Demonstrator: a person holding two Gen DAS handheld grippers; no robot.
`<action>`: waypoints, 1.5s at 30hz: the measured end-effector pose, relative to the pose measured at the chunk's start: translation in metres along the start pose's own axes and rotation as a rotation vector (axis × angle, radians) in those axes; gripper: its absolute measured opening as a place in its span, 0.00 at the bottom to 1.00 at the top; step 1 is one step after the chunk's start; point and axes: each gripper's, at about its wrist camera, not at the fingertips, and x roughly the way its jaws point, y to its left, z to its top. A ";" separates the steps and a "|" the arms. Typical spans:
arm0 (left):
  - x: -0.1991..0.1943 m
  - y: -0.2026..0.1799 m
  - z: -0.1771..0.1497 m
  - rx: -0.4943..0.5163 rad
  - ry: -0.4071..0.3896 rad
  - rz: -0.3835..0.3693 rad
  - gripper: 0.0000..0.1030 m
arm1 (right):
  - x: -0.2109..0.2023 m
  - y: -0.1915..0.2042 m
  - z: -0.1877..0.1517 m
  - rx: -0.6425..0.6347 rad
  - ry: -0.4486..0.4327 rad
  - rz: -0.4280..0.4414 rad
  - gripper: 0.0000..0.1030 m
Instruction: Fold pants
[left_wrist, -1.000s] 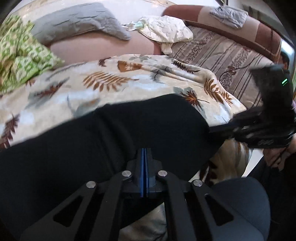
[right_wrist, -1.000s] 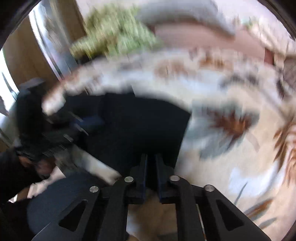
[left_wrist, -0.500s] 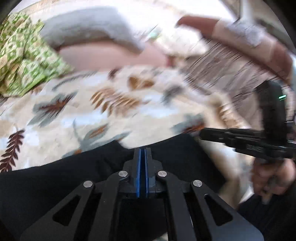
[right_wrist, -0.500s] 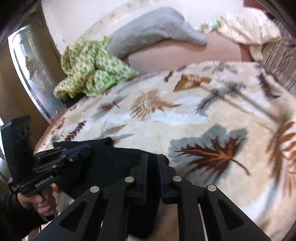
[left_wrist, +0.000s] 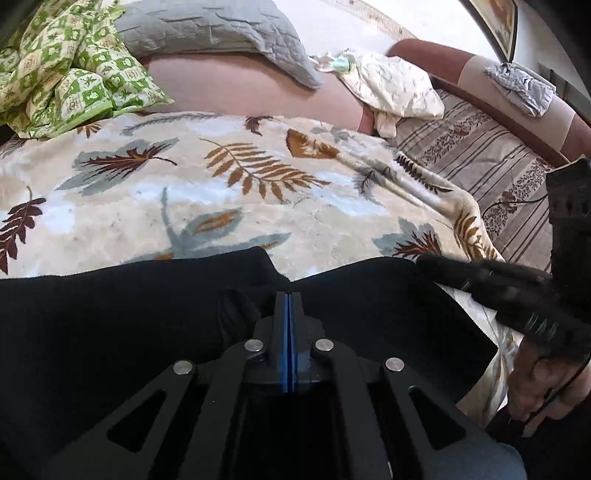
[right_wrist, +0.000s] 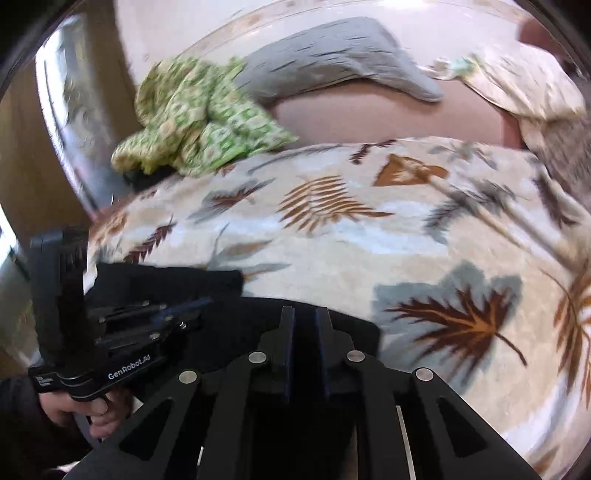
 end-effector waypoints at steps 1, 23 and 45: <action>0.000 0.000 -0.001 -0.002 -0.005 0.002 0.01 | 0.014 0.003 -0.005 -0.013 0.075 -0.024 0.13; -0.001 -0.004 -0.007 0.033 -0.076 0.033 0.02 | 0.002 0.000 -0.017 -0.009 0.083 -0.063 0.20; -0.002 -0.004 -0.009 0.023 -0.085 0.028 0.01 | -0.002 0.010 -0.022 -0.043 0.040 -0.052 0.42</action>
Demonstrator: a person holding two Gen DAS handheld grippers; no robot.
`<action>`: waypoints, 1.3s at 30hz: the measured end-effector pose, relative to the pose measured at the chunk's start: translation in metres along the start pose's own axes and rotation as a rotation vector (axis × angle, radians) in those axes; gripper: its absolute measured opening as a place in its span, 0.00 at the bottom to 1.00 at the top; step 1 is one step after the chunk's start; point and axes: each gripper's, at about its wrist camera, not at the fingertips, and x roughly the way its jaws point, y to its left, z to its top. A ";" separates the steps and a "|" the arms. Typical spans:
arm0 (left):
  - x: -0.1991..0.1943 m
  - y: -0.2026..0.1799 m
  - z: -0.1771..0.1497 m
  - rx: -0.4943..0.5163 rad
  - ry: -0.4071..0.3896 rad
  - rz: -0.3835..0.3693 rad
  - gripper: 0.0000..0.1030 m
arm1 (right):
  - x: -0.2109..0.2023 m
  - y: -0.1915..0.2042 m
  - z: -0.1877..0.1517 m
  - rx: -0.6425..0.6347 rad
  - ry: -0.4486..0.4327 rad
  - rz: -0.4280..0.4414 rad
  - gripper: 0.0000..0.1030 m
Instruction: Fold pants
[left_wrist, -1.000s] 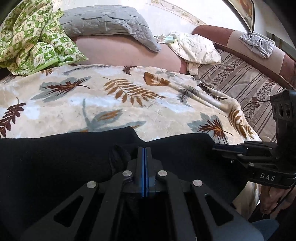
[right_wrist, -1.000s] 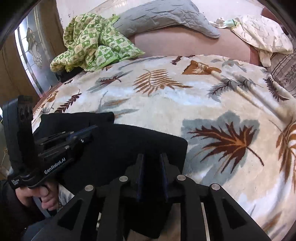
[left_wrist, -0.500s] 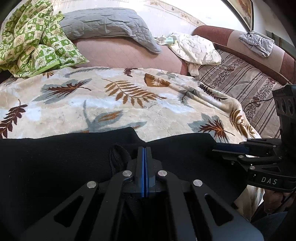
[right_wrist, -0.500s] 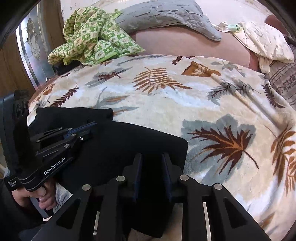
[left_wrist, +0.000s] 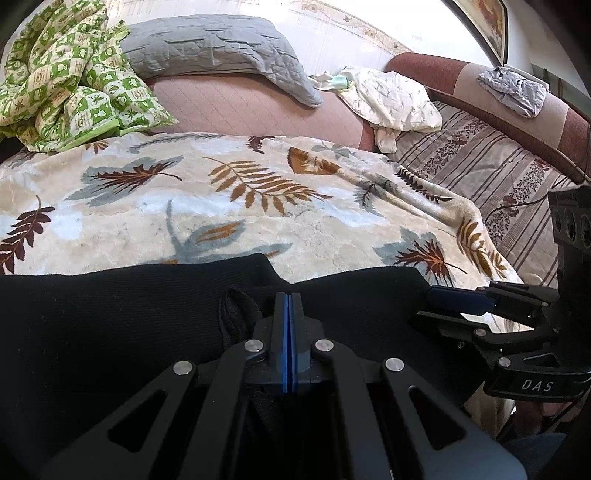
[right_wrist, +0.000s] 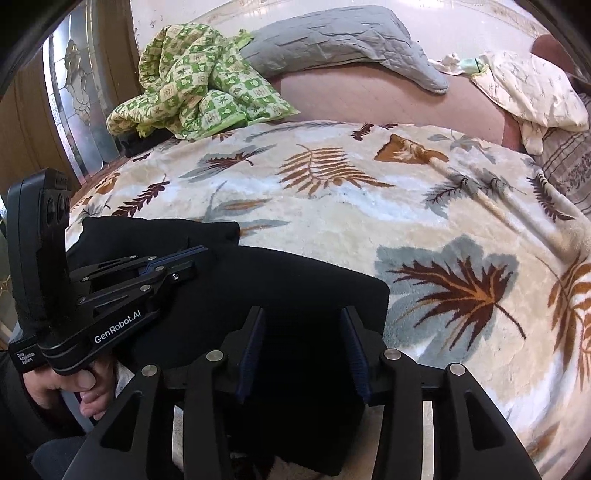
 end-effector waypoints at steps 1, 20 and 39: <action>-0.001 0.001 0.001 -0.008 0.005 -0.008 0.01 | 0.000 -0.001 0.000 0.005 0.002 0.006 0.42; -0.197 0.160 -0.065 -0.742 -0.182 -0.024 0.79 | -0.032 -0.016 0.010 0.091 -0.097 -0.008 0.52; -0.162 0.217 -0.094 -1.037 -0.217 -0.019 0.49 | -0.036 -0.066 0.004 0.340 -0.121 -0.067 0.65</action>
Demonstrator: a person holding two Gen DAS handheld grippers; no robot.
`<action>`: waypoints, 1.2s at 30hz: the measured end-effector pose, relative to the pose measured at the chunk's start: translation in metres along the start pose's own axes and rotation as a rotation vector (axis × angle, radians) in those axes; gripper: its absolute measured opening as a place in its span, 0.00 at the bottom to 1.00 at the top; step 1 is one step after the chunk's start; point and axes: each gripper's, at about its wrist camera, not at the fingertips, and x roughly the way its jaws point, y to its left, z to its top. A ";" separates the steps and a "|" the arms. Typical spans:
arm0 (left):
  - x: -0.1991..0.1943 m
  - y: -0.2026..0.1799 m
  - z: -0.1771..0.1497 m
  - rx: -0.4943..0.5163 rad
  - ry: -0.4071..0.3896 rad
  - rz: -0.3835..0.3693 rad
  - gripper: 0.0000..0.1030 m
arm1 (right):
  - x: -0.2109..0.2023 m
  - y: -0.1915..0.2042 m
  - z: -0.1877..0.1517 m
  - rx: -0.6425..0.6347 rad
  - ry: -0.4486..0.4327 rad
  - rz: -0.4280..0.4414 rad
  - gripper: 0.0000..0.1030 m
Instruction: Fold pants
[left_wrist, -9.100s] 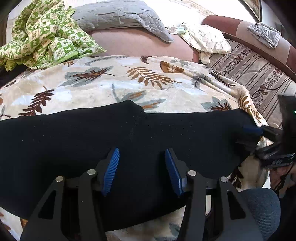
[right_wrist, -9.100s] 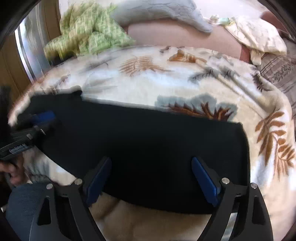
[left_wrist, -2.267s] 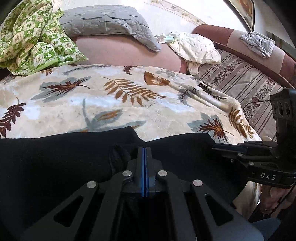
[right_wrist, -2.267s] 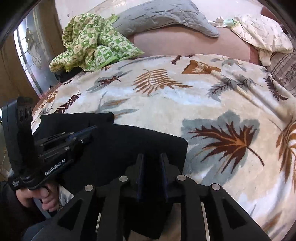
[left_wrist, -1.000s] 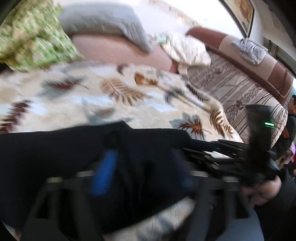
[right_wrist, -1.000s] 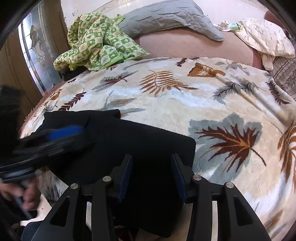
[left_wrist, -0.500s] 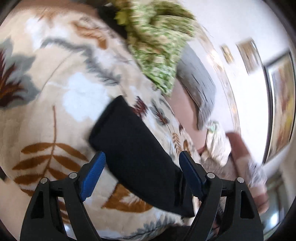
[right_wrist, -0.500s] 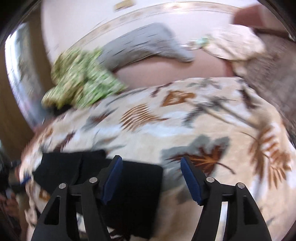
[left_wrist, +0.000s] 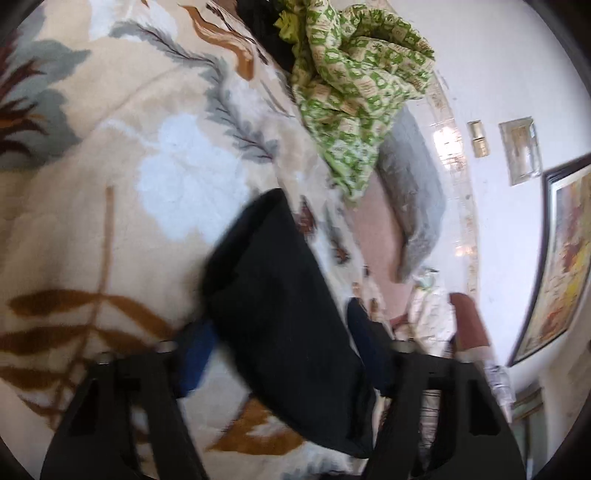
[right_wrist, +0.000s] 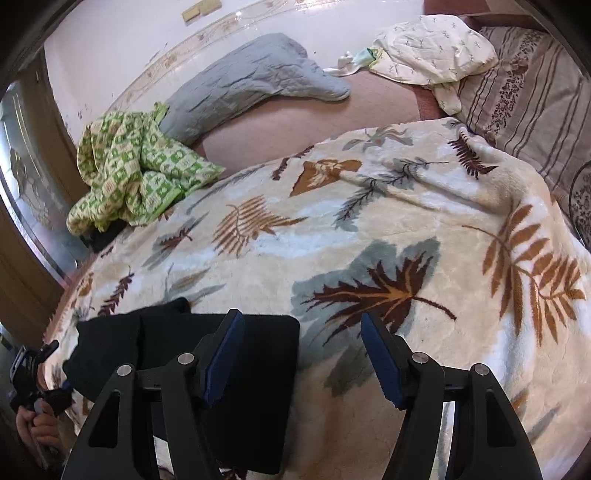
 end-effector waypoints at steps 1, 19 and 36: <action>-0.001 0.004 -0.001 0.011 -0.011 0.025 0.32 | 0.000 0.000 0.000 0.001 0.001 0.002 0.65; 0.001 -0.102 -0.068 0.989 -0.256 0.321 0.08 | -0.007 0.003 0.004 0.017 -0.015 0.081 0.65; 0.048 -0.198 -0.164 1.138 -0.032 0.007 0.08 | -0.009 -0.008 -0.005 -0.095 0.052 -0.117 0.65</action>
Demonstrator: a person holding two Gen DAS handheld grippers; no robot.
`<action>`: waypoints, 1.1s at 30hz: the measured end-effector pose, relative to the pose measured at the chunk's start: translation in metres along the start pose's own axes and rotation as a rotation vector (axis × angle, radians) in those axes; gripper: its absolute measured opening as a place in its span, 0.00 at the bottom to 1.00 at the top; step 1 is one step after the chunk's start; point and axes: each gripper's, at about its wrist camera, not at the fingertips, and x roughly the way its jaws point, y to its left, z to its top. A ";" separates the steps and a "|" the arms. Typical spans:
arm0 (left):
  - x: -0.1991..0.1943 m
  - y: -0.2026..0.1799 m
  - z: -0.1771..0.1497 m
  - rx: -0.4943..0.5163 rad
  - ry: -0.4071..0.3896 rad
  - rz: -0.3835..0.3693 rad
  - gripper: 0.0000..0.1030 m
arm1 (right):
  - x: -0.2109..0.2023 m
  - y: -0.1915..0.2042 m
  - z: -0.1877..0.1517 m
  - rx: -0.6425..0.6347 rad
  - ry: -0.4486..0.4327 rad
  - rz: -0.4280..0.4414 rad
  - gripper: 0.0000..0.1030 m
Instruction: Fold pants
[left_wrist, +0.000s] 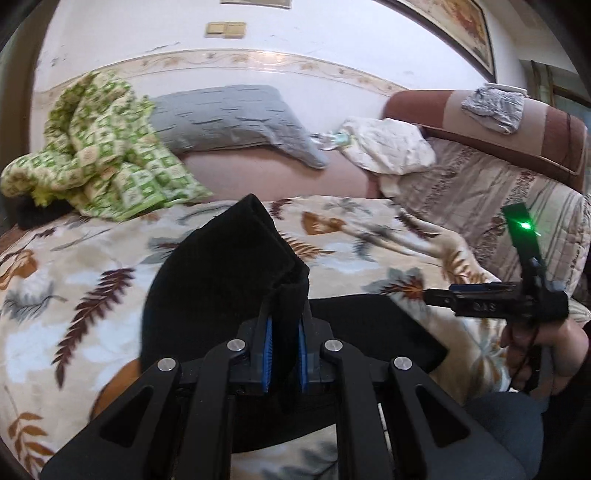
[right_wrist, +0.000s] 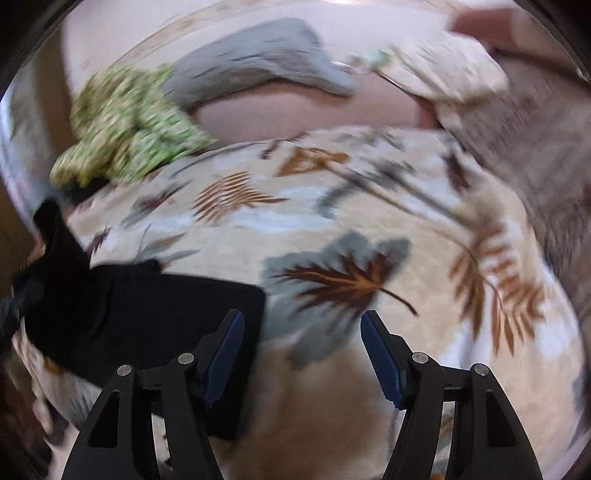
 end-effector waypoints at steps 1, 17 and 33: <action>-0.001 -0.004 0.000 0.004 -0.003 -0.010 0.08 | 0.000 -0.008 0.001 0.038 0.000 0.005 0.65; 0.039 -0.107 0.004 0.255 0.135 -0.202 0.08 | 0.002 -0.047 0.002 0.254 0.003 0.014 0.65; 0.065 -0.132 -0.011 0.358 0.311 -0.404 0.48 | 0.004 -0.043 0.002 0.239 0.006 0.002 0.65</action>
